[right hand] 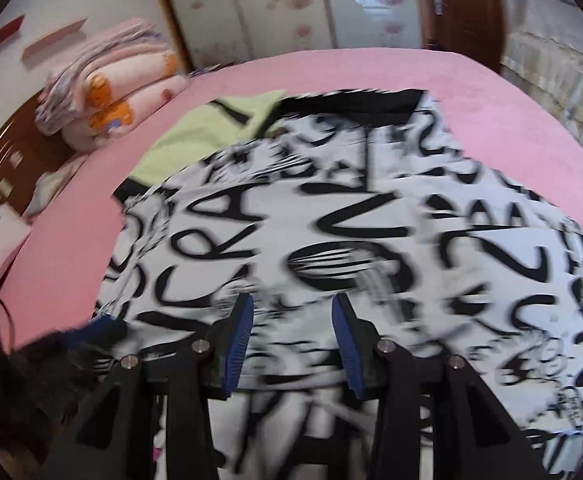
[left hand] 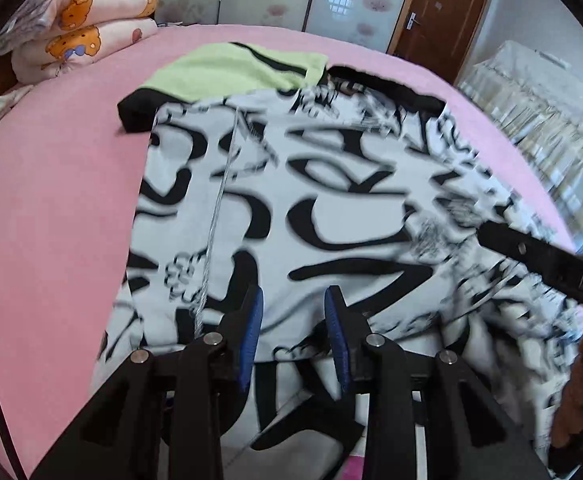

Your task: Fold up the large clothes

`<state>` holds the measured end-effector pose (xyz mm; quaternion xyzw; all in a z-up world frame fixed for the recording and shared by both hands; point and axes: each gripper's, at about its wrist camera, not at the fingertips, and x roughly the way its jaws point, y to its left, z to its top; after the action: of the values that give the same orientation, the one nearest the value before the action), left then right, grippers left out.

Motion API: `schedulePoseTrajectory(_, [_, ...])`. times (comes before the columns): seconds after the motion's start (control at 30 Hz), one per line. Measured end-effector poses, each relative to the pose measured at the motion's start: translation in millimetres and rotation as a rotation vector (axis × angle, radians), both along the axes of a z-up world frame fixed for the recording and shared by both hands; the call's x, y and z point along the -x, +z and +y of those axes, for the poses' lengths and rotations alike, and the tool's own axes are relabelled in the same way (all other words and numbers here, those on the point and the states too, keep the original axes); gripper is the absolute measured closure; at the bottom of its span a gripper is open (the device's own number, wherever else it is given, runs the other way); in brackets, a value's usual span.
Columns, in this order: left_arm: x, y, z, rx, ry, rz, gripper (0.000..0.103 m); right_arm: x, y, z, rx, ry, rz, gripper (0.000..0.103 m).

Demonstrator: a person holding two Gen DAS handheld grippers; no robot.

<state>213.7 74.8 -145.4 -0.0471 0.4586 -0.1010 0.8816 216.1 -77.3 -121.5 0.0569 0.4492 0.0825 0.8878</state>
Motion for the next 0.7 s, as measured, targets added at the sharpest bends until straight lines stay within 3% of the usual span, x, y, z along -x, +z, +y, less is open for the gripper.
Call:
schedulePoseTrajectory(0.13, [-1, -18, 9, -0.025, -0.062, 0.004, 0.073, -12, -33, 17, 0.112, 0.026, 0.062, 0.062])
schedulePoseTrajectory(0.2, [-1, -17, 17, -0.013, -0.097, 0.008, 0.077, -16, -43, 8, 0.150, 0.019, 0.060, 0.068])
schedulePoseTrajectory(0.33, [-1, -14, 35, 0.002, -0.126, 0.019, 0.081, -19, -41, -30, 0.286, -0.122, 0.043, 0.069])
schedulePoseTrajectory(0.5, [-1, -13, 43, 0.006, -0.128, 0.035, 0.085, -21, -44, -79, 0.296, -0.224, 0.093, 0.069])
schedulePoseTrajectory(0.7, [1, -8, 37, -0.029, -0.104, 0.058, 0.085, -15, -34, -82, 0.273, -0.241, 0.122, 0.069])
